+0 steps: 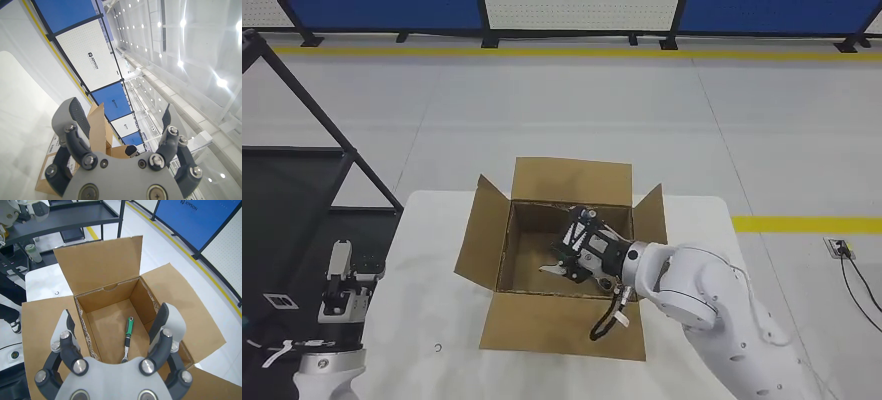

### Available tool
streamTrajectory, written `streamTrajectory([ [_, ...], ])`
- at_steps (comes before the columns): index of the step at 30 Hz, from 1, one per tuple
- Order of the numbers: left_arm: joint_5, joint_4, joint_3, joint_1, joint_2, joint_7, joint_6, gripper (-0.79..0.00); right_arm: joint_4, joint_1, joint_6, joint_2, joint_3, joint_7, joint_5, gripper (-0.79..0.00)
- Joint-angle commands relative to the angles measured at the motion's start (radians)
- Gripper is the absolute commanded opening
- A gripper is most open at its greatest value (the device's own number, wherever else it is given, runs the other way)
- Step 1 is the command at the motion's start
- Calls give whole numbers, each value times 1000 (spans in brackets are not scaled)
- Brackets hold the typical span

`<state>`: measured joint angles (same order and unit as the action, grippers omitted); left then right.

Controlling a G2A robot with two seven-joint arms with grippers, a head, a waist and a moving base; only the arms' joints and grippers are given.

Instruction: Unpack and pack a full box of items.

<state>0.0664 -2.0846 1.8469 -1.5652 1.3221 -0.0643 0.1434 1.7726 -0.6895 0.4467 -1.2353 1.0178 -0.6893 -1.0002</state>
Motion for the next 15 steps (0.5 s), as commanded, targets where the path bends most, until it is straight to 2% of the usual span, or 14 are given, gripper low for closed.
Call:
streamTrajectory([
  [1,-2,2,-3,1,0,-3,-1,0,46,-32,-7,8,47,31,-6,0],
  [9,-9,6,-11,9,-2,-15,0,0,221,-259,-47,49,319,140,-33,0],
  [15,-20,11,-20,19,-3,-22,-5,0,280,-433,-104,67,519,212,-18,0],
])
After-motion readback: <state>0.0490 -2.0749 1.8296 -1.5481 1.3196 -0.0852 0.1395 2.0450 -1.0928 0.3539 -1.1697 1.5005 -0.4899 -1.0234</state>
